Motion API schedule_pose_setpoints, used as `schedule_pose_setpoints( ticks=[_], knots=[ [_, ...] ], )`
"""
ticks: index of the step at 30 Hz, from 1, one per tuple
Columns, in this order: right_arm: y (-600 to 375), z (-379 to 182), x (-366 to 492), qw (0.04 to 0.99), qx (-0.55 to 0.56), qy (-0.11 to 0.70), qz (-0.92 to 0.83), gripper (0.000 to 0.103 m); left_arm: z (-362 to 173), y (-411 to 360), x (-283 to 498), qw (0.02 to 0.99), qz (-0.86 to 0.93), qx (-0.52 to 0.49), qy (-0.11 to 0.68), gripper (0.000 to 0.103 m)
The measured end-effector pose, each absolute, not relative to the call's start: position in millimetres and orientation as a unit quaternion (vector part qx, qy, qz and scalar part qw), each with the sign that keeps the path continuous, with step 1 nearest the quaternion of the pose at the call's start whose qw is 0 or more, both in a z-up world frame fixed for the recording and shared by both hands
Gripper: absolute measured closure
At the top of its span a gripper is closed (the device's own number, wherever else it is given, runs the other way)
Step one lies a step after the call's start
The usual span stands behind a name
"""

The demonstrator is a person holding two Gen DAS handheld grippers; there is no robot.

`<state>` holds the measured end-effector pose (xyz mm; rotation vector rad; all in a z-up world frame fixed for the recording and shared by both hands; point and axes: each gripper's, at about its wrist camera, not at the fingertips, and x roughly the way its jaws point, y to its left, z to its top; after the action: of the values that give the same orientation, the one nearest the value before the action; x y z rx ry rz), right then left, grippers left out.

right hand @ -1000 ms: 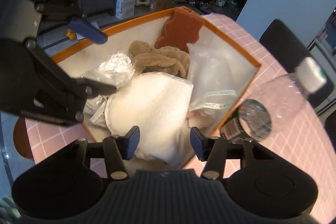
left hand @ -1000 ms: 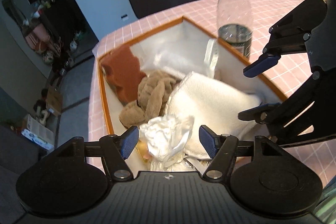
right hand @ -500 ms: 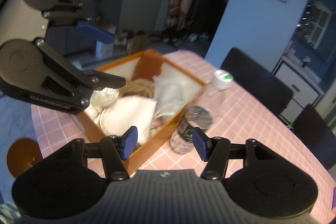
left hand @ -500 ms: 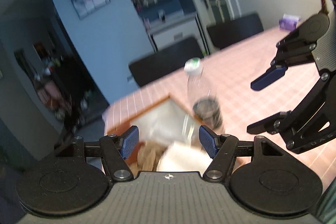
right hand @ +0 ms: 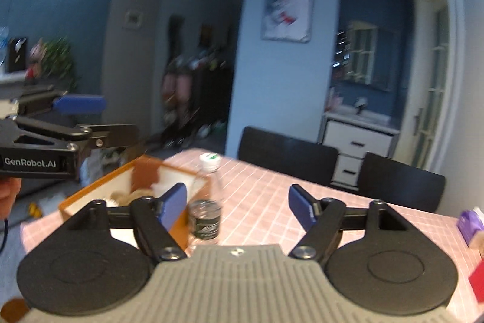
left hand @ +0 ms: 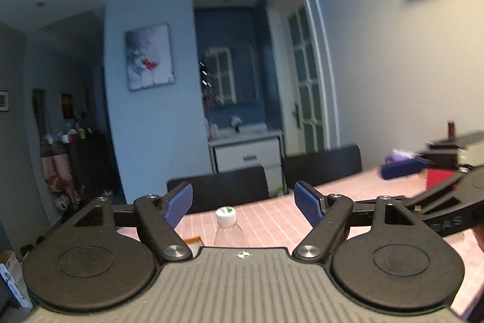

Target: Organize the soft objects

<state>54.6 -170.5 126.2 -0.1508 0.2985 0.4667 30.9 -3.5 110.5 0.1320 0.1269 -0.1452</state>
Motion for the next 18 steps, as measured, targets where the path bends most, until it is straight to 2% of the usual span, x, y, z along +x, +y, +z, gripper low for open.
schedule_pose_setpoints(
  ticks=[5,11,18],
  knots=[
    [-184,110,40,0.969,-0.054,0.129,0.204,0.012,92,-11,29,0.998,-0.014,0.052,0.045,0.011],
    [-184,84,31,0.982,-0.031,0.097,0.158,0.009,62,-15,30,0.996,0.023,0.061,0.069,0.011],
    [-188,57,20,0.991,0.032,0.082,0.098,0.007,29,-10,25,0.995,0.051,0.003,0.089,0.01]
  ],
)
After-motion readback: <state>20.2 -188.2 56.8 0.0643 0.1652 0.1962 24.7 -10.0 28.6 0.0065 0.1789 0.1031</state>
